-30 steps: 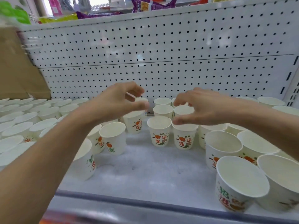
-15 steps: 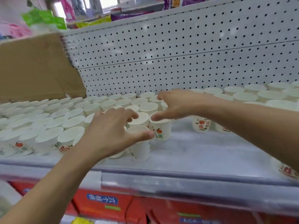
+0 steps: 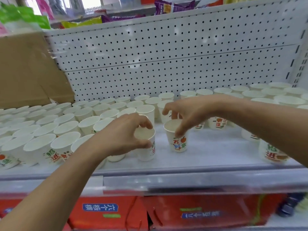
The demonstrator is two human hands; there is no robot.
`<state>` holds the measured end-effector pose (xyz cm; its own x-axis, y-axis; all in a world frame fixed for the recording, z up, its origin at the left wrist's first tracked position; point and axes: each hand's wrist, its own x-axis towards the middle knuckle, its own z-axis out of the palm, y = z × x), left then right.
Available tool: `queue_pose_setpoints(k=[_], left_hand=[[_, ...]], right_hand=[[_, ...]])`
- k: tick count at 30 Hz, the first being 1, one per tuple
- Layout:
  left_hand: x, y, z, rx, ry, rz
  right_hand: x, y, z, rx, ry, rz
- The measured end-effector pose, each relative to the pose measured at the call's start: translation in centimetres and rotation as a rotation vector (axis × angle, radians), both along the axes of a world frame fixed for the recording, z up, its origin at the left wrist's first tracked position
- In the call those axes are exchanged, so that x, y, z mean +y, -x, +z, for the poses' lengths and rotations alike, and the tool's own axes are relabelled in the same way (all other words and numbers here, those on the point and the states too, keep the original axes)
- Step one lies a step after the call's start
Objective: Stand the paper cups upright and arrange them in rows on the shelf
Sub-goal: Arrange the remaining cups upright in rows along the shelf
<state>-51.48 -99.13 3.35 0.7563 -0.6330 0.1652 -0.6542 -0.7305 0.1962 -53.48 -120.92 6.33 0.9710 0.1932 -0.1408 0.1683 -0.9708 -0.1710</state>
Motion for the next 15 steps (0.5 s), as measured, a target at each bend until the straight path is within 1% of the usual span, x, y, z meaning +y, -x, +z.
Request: queue_pose_setpoints(k=[4, 9, 12, 15], left_hand=[[-1.4, -0.4, 0.0, 0.026, 0.014, -0.071], [-5.1, 0.1, -0.2, 0.051, 0.058, -0.236], [-7.4, 0.0, -0.7, 0.063, 0.090, -0.334], [-8.8, -0.3, -1.0, 0.053, 0.119, -0.360]], right_hand=[[-3.6, 3.0, 0.5, 0.069, 0.027, -0.005], [-7.8, 5.5, 0.9, 0.099, 0.055, -0.093], [-9.0, 5.9, 0.8, 0.098, 0.051, -0.116], [-9.5, 6.0, 0.8, 0.070, 0.054, -0.116]])
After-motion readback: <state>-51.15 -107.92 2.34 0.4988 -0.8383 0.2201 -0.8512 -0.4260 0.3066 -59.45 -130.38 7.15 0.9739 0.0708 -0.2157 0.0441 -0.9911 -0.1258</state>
